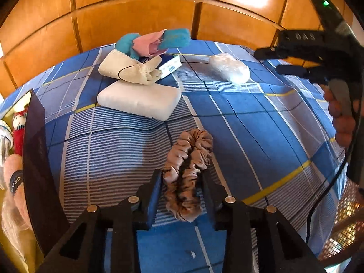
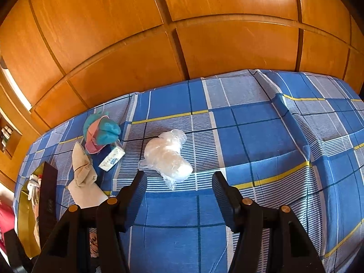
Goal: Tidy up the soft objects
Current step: 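Reach the left tool to the brown satin scrunchie and grasp it, then grasp the clear plastic bag of cotton with the right tool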
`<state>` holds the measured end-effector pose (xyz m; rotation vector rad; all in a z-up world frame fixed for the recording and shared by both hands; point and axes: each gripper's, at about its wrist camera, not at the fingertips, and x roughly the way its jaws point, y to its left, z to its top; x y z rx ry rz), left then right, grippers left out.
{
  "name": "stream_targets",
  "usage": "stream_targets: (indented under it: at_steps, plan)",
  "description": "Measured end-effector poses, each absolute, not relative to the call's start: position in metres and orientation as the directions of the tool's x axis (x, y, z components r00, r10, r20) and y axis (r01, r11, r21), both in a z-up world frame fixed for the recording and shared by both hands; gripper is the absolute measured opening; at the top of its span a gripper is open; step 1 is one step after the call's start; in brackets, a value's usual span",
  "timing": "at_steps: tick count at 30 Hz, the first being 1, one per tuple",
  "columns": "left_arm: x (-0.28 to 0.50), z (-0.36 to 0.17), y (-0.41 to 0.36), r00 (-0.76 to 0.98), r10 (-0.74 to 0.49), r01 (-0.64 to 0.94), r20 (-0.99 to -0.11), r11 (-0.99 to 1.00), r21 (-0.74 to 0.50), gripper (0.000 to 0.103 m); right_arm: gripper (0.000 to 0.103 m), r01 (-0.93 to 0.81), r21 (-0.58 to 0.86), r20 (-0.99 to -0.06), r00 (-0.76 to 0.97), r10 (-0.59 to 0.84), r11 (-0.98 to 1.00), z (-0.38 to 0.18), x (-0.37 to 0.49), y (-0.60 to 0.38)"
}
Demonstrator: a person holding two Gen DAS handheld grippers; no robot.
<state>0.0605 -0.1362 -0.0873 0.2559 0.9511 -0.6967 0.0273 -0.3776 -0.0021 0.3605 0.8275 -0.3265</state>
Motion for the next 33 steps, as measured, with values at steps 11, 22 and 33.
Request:
stream_targets:
  at_steps: [11,22,33]
  plan:
    - [0.077,-0.099,-0.137,0.339,-0.52,0.626,-0.784,0.747,-0.225,0.058,0.061,0.437,0.187,-0.782,0.609,-0.136,0.88,-0.012,0.03,-0.382]
    - [0.071,-0.1,-0.135,0.372,-0.534,0.635,-0.759,0.743,-0.212,0.058,0.066,0.35,0.07,-0.797,0.582,-0.158,0.934,-0.014,0.074,-0.371]
    - [0.071,-0.099,-0.131,0.365,-0.541,0.628,-0.758,0.744,-0.229,0.058,0.031,0.244,-0.007,-0.861,0.491,-0.129,0.97,-0.04,0.095,-0.35]
